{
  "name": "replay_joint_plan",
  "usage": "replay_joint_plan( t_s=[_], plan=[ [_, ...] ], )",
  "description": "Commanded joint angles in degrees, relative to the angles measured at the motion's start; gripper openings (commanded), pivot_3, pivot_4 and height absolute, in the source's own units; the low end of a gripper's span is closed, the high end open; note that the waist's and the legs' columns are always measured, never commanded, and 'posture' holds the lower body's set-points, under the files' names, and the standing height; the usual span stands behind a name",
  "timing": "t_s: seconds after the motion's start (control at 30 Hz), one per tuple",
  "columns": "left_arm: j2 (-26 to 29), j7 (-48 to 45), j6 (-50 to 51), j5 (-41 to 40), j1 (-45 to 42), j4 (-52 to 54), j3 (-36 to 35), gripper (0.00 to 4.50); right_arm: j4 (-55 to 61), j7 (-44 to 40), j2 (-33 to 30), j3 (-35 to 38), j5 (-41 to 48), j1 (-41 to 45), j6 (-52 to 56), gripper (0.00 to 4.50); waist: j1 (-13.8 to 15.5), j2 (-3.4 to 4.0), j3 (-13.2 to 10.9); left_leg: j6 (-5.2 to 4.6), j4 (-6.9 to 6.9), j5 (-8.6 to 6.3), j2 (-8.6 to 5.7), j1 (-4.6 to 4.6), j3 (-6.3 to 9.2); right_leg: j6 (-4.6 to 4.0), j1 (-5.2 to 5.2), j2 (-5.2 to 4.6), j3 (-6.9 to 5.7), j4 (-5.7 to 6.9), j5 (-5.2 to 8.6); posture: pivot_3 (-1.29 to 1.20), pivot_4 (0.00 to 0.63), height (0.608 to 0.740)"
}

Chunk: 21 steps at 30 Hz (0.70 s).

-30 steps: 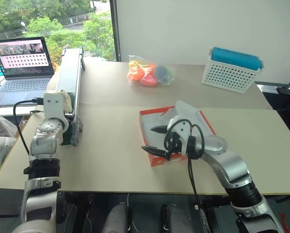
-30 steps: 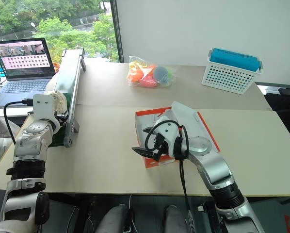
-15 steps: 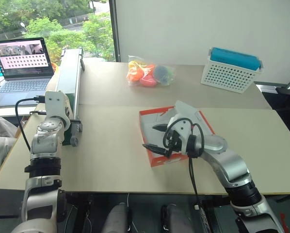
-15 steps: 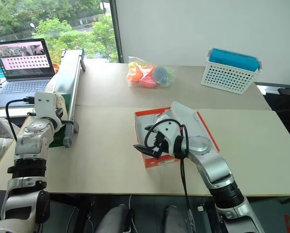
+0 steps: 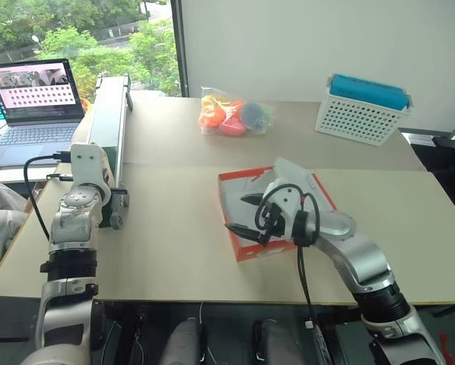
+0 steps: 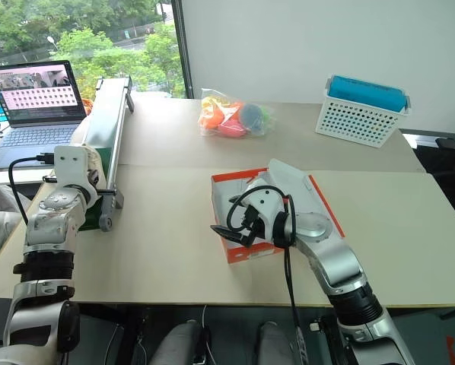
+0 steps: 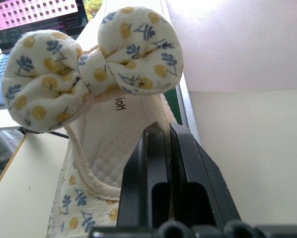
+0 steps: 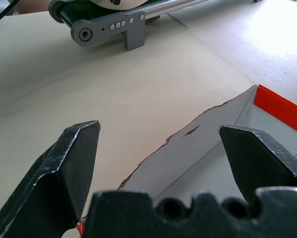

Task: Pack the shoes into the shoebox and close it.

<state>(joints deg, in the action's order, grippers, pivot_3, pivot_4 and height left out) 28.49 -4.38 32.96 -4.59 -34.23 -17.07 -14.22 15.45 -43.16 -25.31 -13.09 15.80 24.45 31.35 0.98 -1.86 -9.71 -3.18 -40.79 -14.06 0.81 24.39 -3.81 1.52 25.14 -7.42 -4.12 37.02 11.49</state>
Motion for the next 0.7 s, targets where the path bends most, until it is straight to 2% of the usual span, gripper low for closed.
replay_joint_plan(
  t_s=[0.03,0.27,0.4,0.5,0.57,0.63,0.7],
  plan=[
    [-1.91,2.03,-3.4,-1.4,-0.78,2.95,-2.66,0.05,-0.17,0.73,0.24,0.38,-0.66,1.56,-0.08,4.5,0.08,0.0,0.0,0.0,0.0,0.0,0.0,0.0,0.0,0.0,0.0,0.0,0.0,0.0,0.0,0.0,0.15,0.699],
    [-8.46,2.89,-11.92,-9.2,-4.89,10.91,-7.92,0.05,-2.22,1.56,1.04,0.74,-1.34,2.58,-0.16,4.5,0.09,-0.2,-0.12,0.02,-0.02,0.01,0.0,0.37,0.03,-0.02,0.28,-0.03,-0.03,-0.05,-0.02,0.0,0.15,0.699],
    [-13.19,-2.38,-6.64,-19.16,-6.31,18.06,-6.7,0.05,-4.74,4.16,2.99,2.48,-1.37,4.76,0.7,4.5,-0.04,-0.23,-0.13,0.02,-0.04,0.01,-0.01,0.44,0.02,-0.01,0.27,-0.04,-0.06,-0.13,-0.02,0.0,0.15,0.699],
    [-13.66,-7.32,-1.12,-22.86,-5.1,22.43,-2.08,0.05,-9.5,9.89,7.15,9.9,2.99,10.14,6.16,4.5,-0.27,-0.22,-0.13,0.03,-0.08,0.02,-0.01,0.42,0.01,-0.02,0.24,-0.03,-0.06,-0.09,-0.04,0.0,0.15,0.699],
    [-14.25,-8.83,1.25,-24.23,-3.73,24.5,0.25,0.05,-13.53,13.67,9.23,17.33,8.16,15.36,12.87,4.5,-0.29,-0.22,-0.13,0.04,-0.08,0.04,-0.02,0.39,0.03,-0.04,0.22,0.01,-0.07,-0.03,-0.05,0.0,0.15,0.699],
    [-14.94,-9.66,2.85,-24.88,-2.42,26.1,2.62,0.05,-19.11,18.24,10.26,24.61,12.66,21.09,20.49,4.5,-0.59,-0.2,-0.15,0.04,-0.06,0.04,0.0,0.34,0.02,-0.04,0.2,0.06,-0.04,-0.03,-0.05,0.0,0.15,0.699],
    [-15.22,-10.22,3.57,-25.13,-1.67,26.89,3.9,0.05,-21.95,19.91,10.18,28.02,15.26,24.07,25.45,4.5,-0.62,-0.2,-0.15,0.03,-0.04,0.04,0.0,0.35,0.0,-0.05,0.23,0.08,-0.02,-0.02,-0.05,0.0,0.15,0.699]
  ],
)
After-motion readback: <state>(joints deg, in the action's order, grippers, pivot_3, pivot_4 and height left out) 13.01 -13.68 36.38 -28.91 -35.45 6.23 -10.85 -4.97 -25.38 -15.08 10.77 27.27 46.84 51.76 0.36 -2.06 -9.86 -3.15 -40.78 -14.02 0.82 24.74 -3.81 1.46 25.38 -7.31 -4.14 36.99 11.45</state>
